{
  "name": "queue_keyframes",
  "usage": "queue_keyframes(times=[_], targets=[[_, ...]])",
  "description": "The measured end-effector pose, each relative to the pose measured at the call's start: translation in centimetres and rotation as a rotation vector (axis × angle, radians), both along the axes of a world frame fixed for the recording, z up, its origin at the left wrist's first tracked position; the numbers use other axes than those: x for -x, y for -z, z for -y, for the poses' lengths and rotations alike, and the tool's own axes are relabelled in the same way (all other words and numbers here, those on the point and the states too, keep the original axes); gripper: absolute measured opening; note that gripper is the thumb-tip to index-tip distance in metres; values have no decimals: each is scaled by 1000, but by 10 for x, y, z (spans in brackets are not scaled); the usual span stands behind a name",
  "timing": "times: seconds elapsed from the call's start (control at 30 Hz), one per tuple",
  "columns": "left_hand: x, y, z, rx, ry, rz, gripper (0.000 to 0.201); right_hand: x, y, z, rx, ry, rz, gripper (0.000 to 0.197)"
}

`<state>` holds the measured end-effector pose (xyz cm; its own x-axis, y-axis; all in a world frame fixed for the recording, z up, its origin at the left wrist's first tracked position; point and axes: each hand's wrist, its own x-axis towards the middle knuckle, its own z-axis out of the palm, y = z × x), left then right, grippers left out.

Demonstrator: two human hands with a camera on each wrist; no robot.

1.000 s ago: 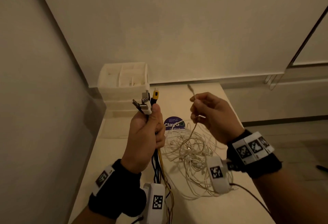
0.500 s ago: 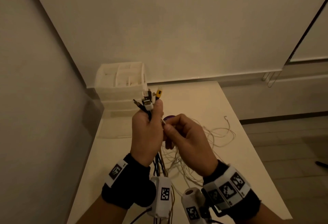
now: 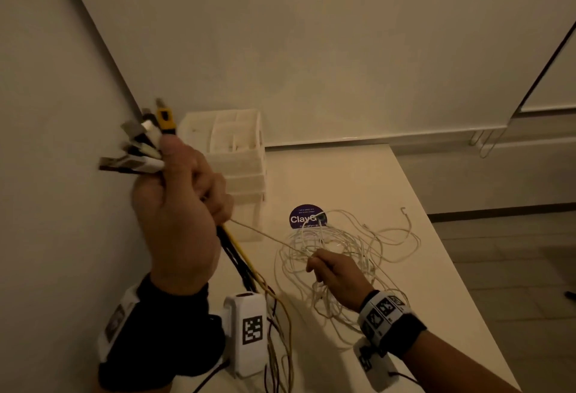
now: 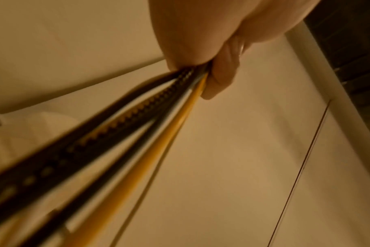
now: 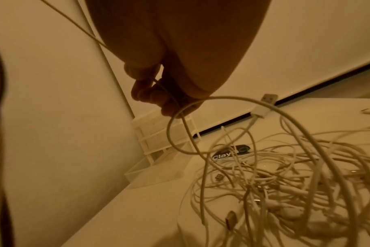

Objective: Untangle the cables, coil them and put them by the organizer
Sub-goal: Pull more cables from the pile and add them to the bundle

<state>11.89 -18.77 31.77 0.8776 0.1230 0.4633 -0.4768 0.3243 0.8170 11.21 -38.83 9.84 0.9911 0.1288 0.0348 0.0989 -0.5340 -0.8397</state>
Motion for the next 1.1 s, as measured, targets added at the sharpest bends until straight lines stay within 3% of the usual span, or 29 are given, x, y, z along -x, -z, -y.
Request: queue_keyframes(times=[0.07, 0.13, 0.23, 0.3, 0.37, 0.57, 0.77, 0.87, 0.93, 1.1], targets=[[-2, -2, -6, -23, 9, 8, 43, 0, -4, 2, -34, 19, -33, 28], [-3, 7, -5, -104, 45, -95, 43, 2, -18, 3, -153, 123, -17, 30], [-1, 37, 8, -399, 120, -175, 40, 4, -54, 8, -252, 169, 122, 32], [1, 58, 23, -622, 129, -170, 25, 8, -77, 11, -275, 67, 163, 36], [4, 73, 38, -718, 152, -163, 15, 13, -95, 12, -311, 2, 164, 41], [0, 80, 61, -857, 114, -14, 21, 25, -123, 20, -381, 56, 148, 35], [-12, 68, 63, -694, -97, -30, 25, 34, -95, 2, -492, 40, 121, 35], [-23, 51, 48, -502, -212, -66, 25, 31, -55, 3, -344, 38, 69, 33], [-27, 44, 36, -472, -284, -62, 31, 26, -35, 7, -225, 61, 72, 31], [-30, 56, 10, -286, -292, -200, 33, -12, -22, 28, -35, 112, 116, 34]])
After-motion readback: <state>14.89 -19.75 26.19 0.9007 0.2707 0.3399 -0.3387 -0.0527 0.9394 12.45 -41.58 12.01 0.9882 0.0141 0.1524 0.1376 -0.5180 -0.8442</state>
